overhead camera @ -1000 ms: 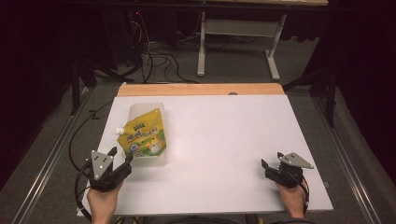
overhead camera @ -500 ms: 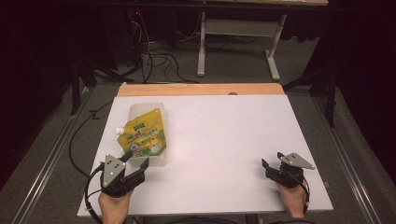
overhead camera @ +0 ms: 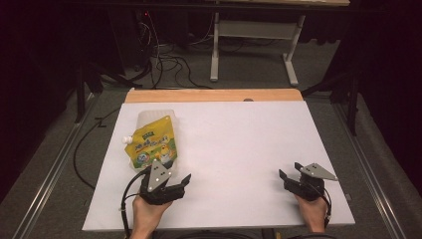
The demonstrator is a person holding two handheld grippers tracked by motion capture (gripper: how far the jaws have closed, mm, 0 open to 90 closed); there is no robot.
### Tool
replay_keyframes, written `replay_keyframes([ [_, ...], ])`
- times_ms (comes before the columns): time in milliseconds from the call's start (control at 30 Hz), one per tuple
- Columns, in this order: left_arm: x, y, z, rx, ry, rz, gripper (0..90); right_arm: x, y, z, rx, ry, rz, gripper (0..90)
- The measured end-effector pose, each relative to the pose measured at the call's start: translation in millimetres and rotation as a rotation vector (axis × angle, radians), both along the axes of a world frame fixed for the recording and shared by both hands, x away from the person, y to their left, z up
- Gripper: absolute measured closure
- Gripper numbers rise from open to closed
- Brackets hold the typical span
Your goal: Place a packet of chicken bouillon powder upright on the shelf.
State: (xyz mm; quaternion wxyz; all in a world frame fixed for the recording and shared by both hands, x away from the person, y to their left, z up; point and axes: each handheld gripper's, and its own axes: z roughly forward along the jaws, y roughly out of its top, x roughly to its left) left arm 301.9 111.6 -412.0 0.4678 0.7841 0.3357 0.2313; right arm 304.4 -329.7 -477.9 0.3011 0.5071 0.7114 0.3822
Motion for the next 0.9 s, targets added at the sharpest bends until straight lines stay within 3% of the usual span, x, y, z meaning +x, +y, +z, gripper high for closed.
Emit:
replay_keyframes([
  [300, 14.6, -18.9, -10.9, -0.062, 0.012, -0.079, 38.2, 0.1, -4.9, 0.5, 0.058, -0.003, 0.009, 32.6],
  [400, 19.4, -24.8, -14.6, -0.08, 0.053, -0.109, 39.5, -0.1, -5.1, 0.7, 0.073, -0.003, 0.016, 31.5],
  [500, 21.7, -30.9, -18.1, -0.077, 0.065, -0.124, 40.3, -0.8, -5.5, 1.0, 0.088, -0.016, 0.02, 29.8],
  [633, 25.7, -36.8, -23.7, -0.076, 0.064, -0.137, 40.7, -1.3, -3.3, 1.1, 0.069, -0.021, 0.012, 28.1],
  [800, 29.6, -42.1, -32.1, -0.112, 0.053, -0.128, 42.7, -2.0, -1.7, 1.2, 0.056, -0.024, 0.009, 28.0],
  [900, 33.3, -46.1, -35.8, -0.122, 0.069, -0.124, 43.0, -2.0, 0.8, 1.0, 0.036, -0.018, 0.019, 27.7],
])
